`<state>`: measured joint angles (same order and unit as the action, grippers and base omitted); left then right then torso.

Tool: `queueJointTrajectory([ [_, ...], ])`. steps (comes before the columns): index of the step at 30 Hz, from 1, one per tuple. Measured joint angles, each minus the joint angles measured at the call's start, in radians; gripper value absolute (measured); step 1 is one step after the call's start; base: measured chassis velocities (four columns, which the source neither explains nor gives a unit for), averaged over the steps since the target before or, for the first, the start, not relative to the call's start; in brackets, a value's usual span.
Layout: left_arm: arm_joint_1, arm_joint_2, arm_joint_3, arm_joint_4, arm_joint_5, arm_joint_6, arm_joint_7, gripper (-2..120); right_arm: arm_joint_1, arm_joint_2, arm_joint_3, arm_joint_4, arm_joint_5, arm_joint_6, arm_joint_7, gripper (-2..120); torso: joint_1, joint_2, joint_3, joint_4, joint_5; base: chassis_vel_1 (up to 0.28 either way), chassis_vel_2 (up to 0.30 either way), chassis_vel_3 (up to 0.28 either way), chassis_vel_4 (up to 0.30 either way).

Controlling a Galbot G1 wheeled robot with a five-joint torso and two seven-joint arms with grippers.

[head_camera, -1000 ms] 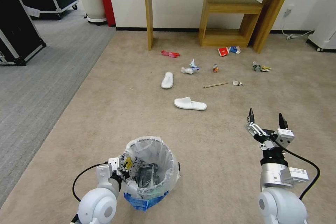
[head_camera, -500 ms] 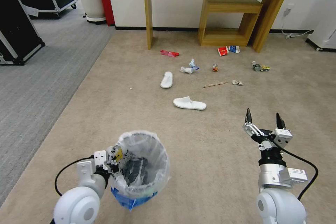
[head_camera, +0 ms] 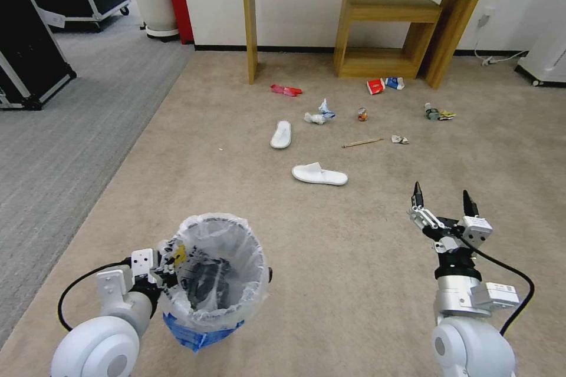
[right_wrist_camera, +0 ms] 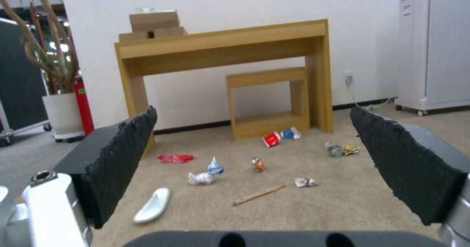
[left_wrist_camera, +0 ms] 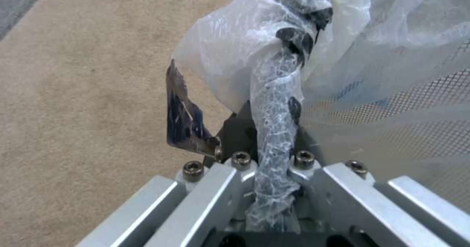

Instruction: Pick up the trash bin and place the garbage on the floor into it.

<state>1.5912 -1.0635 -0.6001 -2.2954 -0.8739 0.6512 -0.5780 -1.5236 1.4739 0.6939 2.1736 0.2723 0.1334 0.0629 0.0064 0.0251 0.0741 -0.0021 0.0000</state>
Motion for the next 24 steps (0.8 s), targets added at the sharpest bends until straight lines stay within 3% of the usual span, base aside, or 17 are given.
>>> queueJointTrajectory([
  [24, 0.016, 0.015, -0.075, -0.023, -0.103, 0.018, -0.055, 0, -0.013, -0.01, 0.018, 0.028, 0.023, -0.029, 0.015, 100, 0.0, 0.0, 0.0, 0.0, 0.0, 0.0, 0.0, 0.0, 0.0],
])
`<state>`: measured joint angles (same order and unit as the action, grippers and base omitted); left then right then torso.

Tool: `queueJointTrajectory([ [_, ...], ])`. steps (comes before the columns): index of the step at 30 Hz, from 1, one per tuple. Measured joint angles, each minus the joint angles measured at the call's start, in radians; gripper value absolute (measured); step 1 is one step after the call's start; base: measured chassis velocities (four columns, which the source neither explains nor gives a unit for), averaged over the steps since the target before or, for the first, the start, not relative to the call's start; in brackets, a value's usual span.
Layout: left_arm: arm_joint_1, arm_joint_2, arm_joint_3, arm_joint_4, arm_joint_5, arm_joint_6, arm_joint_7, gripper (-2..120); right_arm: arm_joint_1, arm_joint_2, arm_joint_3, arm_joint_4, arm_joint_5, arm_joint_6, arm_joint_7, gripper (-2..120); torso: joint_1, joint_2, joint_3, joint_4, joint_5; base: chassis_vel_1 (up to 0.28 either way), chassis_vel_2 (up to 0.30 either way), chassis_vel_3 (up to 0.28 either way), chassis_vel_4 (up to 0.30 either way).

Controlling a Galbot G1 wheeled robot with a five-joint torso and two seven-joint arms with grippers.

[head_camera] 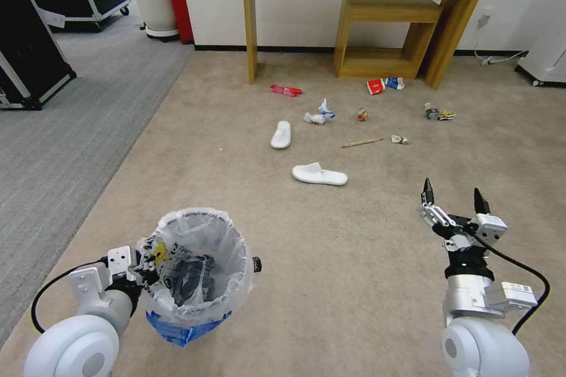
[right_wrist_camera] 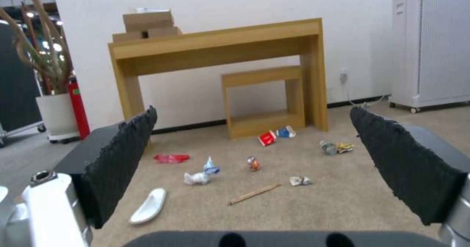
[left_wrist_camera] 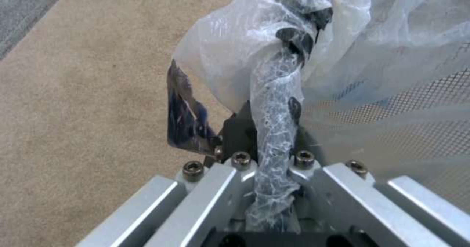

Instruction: Pick up the trash bin and place the garbage on the floor into it.

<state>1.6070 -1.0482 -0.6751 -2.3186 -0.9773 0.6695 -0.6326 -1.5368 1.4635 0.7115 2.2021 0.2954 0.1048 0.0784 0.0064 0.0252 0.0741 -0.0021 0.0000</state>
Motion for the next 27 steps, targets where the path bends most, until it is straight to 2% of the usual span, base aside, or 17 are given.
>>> queueJointTrajectory([
  [11, -0.027, 0.008, 0.01, 0.033, -0.024, 0.003, -0.012, 0, -0.006, -0.001, 0.011, 0.009, -0.003, -0.024, -0.001, 100, 0.0, 0.0, 0.0, 0.0, 0.0, 0.0, 0.0, 0.0, 0.0],
  [27, -0.031, 0.008, 0.017, 0.031, -0.023, 0.0, -0.011, 0, -0.021, 0.003, 0.017, 0.034, -0.009, -0.049, -0.006, 97, 0.0, 0.0, 0.0, -0.0001, 0.0, -0.023, 0.022, 0.025, -0.022],
])
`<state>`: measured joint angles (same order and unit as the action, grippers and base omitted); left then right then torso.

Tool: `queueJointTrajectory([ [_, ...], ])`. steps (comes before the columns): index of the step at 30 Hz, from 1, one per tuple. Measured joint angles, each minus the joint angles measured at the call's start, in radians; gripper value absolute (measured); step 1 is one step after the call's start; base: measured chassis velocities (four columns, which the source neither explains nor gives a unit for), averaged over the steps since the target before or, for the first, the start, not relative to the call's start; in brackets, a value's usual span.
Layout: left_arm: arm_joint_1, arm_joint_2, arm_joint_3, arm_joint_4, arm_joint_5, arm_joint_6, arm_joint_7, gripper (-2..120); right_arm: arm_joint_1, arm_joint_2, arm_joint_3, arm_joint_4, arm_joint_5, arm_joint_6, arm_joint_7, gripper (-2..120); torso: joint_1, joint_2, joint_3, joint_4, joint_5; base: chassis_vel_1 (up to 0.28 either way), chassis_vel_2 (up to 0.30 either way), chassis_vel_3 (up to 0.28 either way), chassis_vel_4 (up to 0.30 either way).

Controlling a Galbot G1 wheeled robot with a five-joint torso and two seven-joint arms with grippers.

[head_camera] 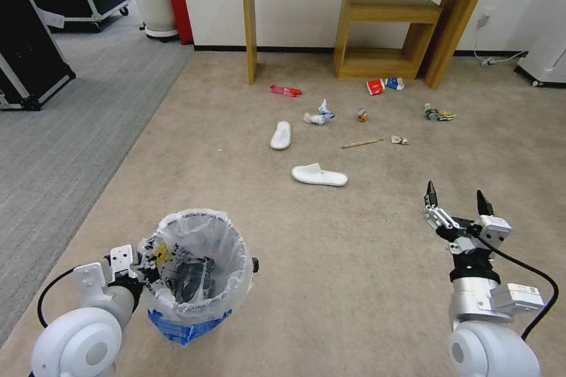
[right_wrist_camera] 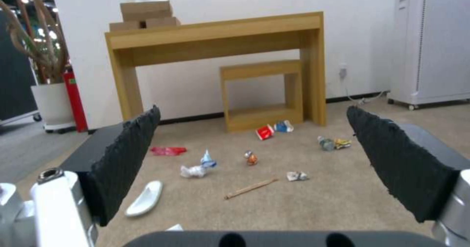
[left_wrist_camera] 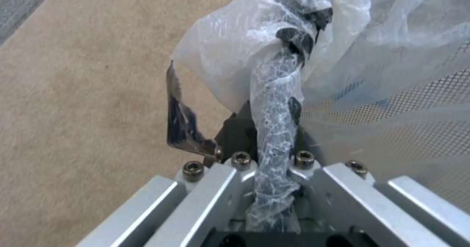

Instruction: Pick up the trash bin and place the garbage on the floor into it.

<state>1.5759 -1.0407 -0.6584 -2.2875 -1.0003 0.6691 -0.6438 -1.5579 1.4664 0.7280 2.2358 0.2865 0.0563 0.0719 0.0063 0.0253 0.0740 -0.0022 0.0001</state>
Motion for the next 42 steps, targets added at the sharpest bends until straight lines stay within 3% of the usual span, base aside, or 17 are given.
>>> queueJointTrajectory([
  [42, -0.022, 0.008, 0.017, 0.016, 0.0, -0.006, 0.002, 0, 0.004, 0.006, 0.005, 0.001, 0.002, -0.011, -0.007, 99, 0.0, 0.0, 0.0, 0.0, 0.0001, -0.158, 0.162, 0.16, -0.161],
])
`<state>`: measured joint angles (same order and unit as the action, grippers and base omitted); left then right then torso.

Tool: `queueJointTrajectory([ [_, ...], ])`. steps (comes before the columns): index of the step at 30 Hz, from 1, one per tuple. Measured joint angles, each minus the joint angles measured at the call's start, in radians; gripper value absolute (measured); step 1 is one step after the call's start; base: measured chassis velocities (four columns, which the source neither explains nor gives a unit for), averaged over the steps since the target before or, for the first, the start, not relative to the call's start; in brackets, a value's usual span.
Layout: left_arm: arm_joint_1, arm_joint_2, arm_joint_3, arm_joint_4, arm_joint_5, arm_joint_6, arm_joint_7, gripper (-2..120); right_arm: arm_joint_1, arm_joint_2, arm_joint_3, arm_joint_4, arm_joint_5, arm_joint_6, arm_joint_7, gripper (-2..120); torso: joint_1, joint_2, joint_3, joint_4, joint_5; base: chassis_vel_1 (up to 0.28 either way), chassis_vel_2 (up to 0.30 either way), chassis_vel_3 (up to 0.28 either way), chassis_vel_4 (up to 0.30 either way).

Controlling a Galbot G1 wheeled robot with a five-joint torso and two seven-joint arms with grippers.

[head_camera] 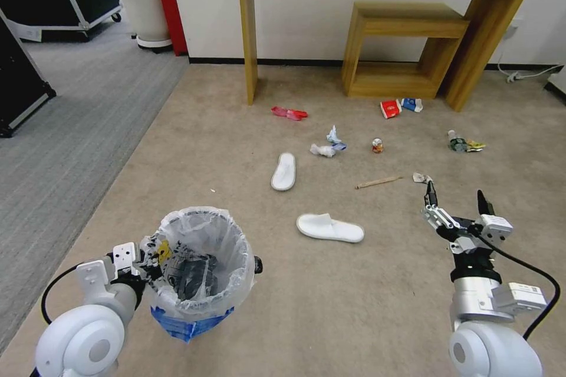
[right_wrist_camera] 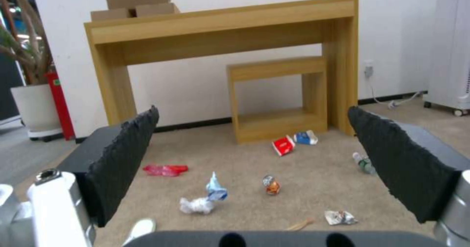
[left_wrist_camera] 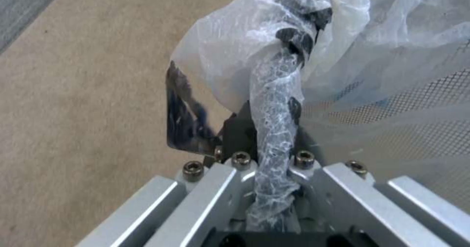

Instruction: Pick up the trash bin and place the garbage on the floor into it.

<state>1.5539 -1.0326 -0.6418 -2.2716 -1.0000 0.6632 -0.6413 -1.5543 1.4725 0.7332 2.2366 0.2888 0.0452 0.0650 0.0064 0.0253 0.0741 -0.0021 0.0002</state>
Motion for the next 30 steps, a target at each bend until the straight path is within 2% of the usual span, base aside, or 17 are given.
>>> queueJointTrajectory([
  [16, -0.007, -0.003, 0.007, 0.006, -0.003, -0.001, -0.002, 0, 0.005, 0.005, -0.007, -0.004, 0.0, -0.005, 0.0, 99, 0.0, 0.0, 0.0, 0.0001, -0.0002, -0.109, 0.102, 0.113, -0.105],
  [30, -0.01, 0.0, 0.007, 0.012, -0.002, -0.004, -0.002, 0, 0.009, 0.005, -0.007, -0.006, -0.001, -0.013, -0.007, 98, 0.0, 0.0, 0.0, 0.0, -0.0001, -0.079, 0.068, 0.066, -0.073],
])
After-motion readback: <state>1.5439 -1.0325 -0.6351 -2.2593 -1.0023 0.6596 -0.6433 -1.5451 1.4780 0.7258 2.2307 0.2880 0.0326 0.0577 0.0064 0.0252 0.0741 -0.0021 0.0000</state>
